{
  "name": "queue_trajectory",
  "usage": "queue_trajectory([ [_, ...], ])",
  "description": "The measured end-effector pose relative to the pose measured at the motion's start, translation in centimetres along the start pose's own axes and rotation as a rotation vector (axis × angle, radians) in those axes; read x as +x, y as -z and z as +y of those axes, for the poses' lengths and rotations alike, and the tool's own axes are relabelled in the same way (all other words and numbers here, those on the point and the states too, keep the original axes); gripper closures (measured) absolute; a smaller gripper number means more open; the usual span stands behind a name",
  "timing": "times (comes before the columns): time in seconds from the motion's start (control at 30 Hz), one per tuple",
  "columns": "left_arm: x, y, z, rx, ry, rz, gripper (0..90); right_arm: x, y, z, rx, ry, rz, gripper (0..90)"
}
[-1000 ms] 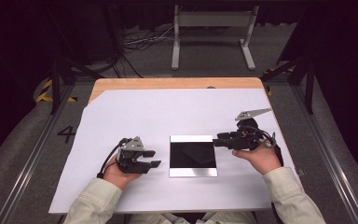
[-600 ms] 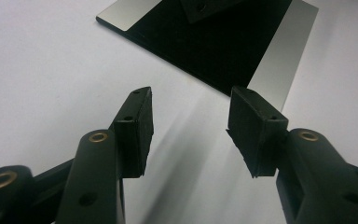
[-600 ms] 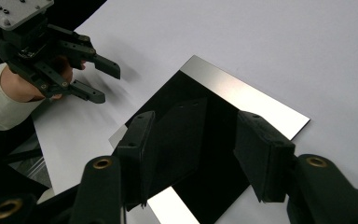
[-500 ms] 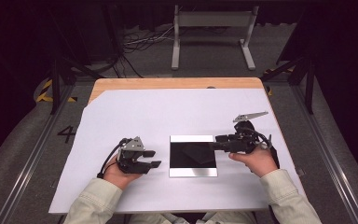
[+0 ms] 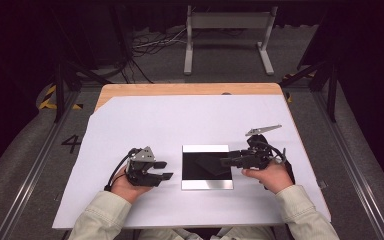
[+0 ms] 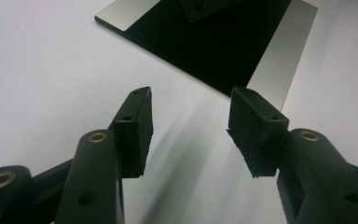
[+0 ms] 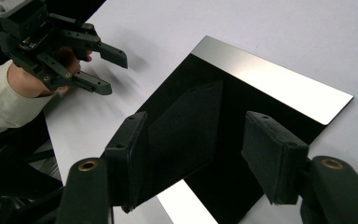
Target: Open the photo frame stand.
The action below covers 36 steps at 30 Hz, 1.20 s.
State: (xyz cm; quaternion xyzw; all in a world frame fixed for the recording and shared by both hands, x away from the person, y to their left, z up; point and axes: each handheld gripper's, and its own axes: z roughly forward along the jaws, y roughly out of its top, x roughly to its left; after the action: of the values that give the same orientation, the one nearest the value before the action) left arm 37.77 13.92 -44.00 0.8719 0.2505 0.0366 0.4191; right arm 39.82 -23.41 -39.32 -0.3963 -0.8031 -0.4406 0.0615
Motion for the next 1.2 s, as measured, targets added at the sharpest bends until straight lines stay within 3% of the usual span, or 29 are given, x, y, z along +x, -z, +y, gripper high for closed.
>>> queue_trajectory([
  [0.5,-0.2,0.0,0.1,-0.007,-0.006,0.001,50.4,0.4,-1.5,-0.3,0.033,0.003,0.028,41.5],
  [1.2,-0.4,0.0,0.1,-0.009,-0.019,-0.005,50.4,0.3,-2.5,-0.3,0.066,-0.035,0.047,37.1],
])
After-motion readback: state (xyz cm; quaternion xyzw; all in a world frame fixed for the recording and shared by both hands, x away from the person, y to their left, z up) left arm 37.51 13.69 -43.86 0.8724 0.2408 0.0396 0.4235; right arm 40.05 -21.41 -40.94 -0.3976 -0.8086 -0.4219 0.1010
